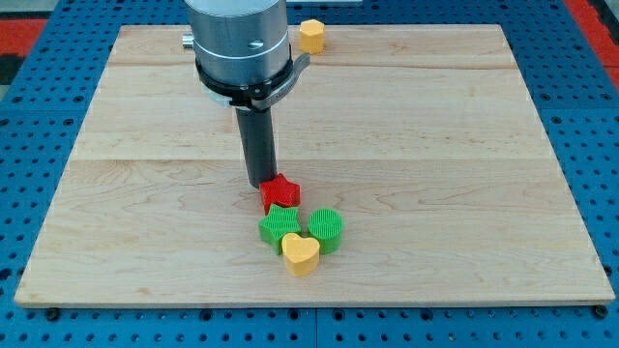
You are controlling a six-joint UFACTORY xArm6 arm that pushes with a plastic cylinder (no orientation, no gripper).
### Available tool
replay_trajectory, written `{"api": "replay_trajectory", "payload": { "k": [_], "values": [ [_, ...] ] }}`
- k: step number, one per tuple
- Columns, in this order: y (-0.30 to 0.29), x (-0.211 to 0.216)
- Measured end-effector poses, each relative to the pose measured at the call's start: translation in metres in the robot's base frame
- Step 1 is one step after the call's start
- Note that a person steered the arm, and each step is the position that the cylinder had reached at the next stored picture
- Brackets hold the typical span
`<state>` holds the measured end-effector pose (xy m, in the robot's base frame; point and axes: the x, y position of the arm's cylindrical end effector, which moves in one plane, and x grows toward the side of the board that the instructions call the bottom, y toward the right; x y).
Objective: Push the red circle towards the red star
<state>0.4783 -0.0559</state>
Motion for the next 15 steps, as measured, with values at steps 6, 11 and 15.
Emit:
{"api": "replay_trajectory", "payload": {
  "k": [6,11,15],
  "values": [
    [0.025,-0.157],
    [-0.052,-0.101],
    [0.04,-0.039]
  ]
}}
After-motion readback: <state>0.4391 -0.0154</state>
